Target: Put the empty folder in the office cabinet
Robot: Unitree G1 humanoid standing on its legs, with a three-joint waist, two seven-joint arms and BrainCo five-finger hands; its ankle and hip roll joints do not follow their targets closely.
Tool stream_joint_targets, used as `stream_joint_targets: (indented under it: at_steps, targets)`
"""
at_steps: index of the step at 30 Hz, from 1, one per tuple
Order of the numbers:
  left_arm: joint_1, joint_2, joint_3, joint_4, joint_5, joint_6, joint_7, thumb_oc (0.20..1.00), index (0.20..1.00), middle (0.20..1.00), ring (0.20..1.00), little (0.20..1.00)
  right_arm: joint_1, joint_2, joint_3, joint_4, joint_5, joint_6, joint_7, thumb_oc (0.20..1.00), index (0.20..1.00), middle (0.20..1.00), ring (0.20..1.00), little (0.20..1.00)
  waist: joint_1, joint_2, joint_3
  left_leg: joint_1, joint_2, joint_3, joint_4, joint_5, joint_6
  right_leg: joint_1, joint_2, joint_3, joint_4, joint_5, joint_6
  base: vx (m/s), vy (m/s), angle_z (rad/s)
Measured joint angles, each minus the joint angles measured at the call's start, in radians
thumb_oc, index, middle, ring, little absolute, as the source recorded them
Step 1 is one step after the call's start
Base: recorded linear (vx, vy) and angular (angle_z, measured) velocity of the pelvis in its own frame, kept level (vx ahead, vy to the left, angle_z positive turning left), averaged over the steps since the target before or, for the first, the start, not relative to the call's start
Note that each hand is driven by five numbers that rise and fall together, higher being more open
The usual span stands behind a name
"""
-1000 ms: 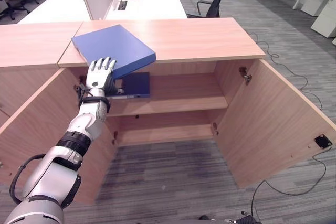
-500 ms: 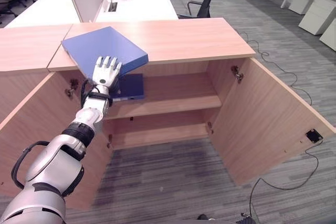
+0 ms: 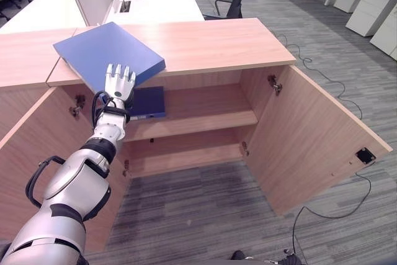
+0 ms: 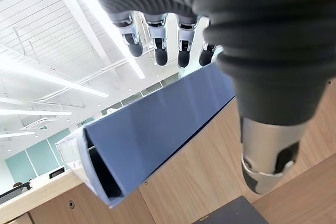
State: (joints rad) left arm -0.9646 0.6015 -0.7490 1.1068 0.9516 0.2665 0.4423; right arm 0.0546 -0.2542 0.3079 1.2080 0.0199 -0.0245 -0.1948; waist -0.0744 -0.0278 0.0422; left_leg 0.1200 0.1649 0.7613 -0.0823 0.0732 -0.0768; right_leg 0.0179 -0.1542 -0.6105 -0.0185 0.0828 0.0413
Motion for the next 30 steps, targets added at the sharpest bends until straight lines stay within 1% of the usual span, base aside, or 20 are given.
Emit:
stream_joint_targets:
  at_steps: [1, 2, 3, 7, 8, 15, 21, 30]
  targets:
    - [-0.006, 0.006, -0.001, 0.004, 0.0, 0.0, 0.0, 0.868, 0.868, 0.868, 0.868, 0.868, 0.0, 0.0, 0.001, 0.0, 0.0, -0.001, 0.0, 1.0, 1.0, 1.0, 1.0, 1.0, 0.0, -0.001, 0.0, 0.0, 0.0, 0.001, 0.0, 0.0, 0.0, 0.0, 0.0, 0.0, 0.0, 0.0, 0.0, 0.0, 0.0, 0.0]
    - [-0.011, 0.012, -0.005, 0.004, 0.0, 0.0, -0.001, 0.228, 0.228, 0.228, 0.228, 0.228, 0.0, 0.0, 0.0, 0.0, 0.0, -0.002, 0.0, 1.0, 1.0, 1.0, 1.0, 1.0, 0.0, -0.001, 0.001, 0.0, 0.0, 0.001, 0.0, 0.0, 0.0, 0.0, 0.0, 0.001, 0.0, 0.0, 0.0, 0.0, 0.0, 0.0]
    - [-0.02, 0.035, -0.008, 0.003, 0.0, -0.002, -0.006, 0.2, 0.2, 0.2, 0.2, 0.2, -0.001, 0.0, 0.0, 0.0, 0.0, -0.008, 0.0, 1.0, 1.0, 1.0, 1.0, 1.0, 0.0, -0.003, 0.002, -0.001, 0.0, 0.002, 0.0, 0.0, 0.0, -0.002, 0.0, 0.001, 0.0, 0.0, 0.0, 0.0, 0.0, 0.0]
    - [-0.025, 0.052, -0.006, 0.002, 0.0, 0.009, 0.002, 0.2, 0.2, 0.2, 0.2, 0.2, 0.001, 0.0, 0.001, 0.0, 0.0, -0.008, 0.001, 1.0, 1.0, 1.0, 1.0, 1.0, 0.001, -0.006, 0.0, -0.002, 0.0, 0.001, 0.0, 0.0, 0.0, -0.003, 0.0, 0.001, 0.0, 0.0, 0.0, 0.0, 0.0, 0.0]
    - [-0.025, 0.069, -0.004, 0.002, 0.0, 0.011, 0.004, 0.2, 0.2, 0.2, 0.2, 0.2, -0.001, 0.0, 0.003, 0.0, 0.0, -0.009, 0.002, 1.0, 1.0, 1.0, 1.0, 1.0, 0.001, -0.008, -0.001, -0.002, 0.001, 0.001, 0.0, 0.0, 0.0, -0.003, 0.001, 0.001, 0.0, 0.0, 0.0, 0.0, 0.0, 0.0]
    - [-0.054, 0.078, 0.004, 0.063, -0.003, 0.018, -0.004, 0.2, 0.2, 0.2, 0.2, 0.2, -0.001, 0.001, 0.014, 0.0, 0.001, -0.009, 0.009, 1.0, 1.0, 1.0, 1.0, 1.0, 0.003, -0.015, 0.0, -0.002, 0.001, 0.001, -0.001, 0.0, 0.0, -0.002, 0.001, 0.0, 0.0, 0.0, 0.0, 0.0, 0.0, 0.0]
    - [-0.054, 0.081, 0.004, 0.07, -0.003, 0.017, -0.02, 0.2, 0.2, 0.2, 0.2, 0.2, -0.001, 0.001, 0.017, 0.0, 0.001, -0.009, 0.02, 1.0, 1.0, 1.0, 1.0, 1.0, 0.007, -0.03, 0.004, -0.002, 0.001, 0.001, 0.0, 0.0, 0.0, -0.002, 0.001, 0.0, 0.0, 0.0, 0.0, 0.0, 0.0, 0.0]
    - [-0.052, 0.1, 0.008, 0.061, -0.03, 0.015, -0.017, 0.2, 0.2, 0.2, 0.2, 0.2, -0.001, 0.001, 0.017, 0.0, 0.002, -0.009, 0.021, 1.0, 1.0, 1.0, 1.0, 1.0, 0.015, -0.029, 0.004, -0.002, 0.002, 0.0, 0.0, 0.0, 0.0, -0.001, 0.002, 0.0, -0.001, 0.0, -0.001, 0.0, 0.0, 0.0]
